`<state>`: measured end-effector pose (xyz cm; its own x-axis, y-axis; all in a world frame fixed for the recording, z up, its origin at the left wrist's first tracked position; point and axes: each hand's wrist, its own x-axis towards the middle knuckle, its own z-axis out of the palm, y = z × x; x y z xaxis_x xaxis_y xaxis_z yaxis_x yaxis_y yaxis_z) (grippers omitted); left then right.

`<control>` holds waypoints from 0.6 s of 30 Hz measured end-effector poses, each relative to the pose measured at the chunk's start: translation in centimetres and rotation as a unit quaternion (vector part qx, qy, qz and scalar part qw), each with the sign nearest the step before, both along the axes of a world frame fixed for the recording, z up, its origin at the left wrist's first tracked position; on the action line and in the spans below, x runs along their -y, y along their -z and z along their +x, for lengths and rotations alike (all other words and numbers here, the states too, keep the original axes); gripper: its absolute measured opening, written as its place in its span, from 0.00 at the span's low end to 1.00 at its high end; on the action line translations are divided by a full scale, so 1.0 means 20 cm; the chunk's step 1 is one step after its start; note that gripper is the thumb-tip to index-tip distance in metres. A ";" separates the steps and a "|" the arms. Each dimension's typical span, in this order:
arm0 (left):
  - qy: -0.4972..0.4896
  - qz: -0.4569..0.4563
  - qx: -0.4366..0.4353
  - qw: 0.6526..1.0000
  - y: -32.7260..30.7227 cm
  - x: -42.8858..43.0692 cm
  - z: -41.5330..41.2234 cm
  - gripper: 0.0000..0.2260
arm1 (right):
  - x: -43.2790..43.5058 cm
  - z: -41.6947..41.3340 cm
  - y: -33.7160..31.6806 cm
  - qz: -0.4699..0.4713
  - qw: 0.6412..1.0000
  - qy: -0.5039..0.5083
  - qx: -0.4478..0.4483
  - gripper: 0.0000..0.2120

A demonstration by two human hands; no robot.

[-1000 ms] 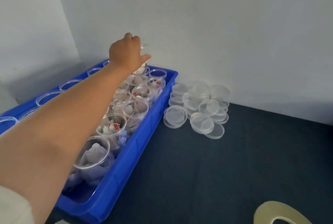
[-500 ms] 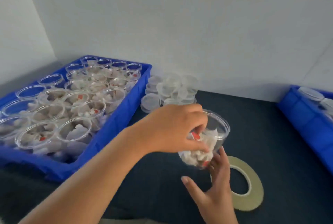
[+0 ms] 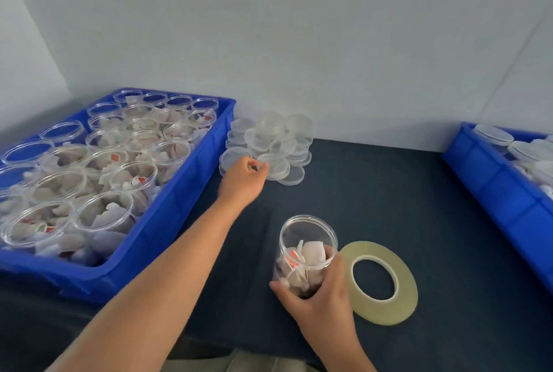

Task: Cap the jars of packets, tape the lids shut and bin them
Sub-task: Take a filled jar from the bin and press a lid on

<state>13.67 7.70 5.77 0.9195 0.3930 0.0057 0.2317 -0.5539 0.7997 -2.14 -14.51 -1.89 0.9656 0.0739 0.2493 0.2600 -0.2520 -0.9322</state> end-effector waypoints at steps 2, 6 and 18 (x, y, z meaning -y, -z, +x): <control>-0.037 0.000 -0.047 0.998 0.05 -0.04 0.18 0.22 | 0.00 0.00 0.00 -0.017 1.000 0.000 -0.003 0.43; -0.081 -0.107 -0.100 0.986 0.12 -0.08 0.37 0.27 | 0.00 0.02 0.00 -0.041 0.999 0.000 -0.010 0.41; 0.016 -0.264 0.099 0.959 -0.05 -0.01 0.13 0.12 | 0.00 0.02 -0.02 -0.054 0.998 0.000 -0.030 0.41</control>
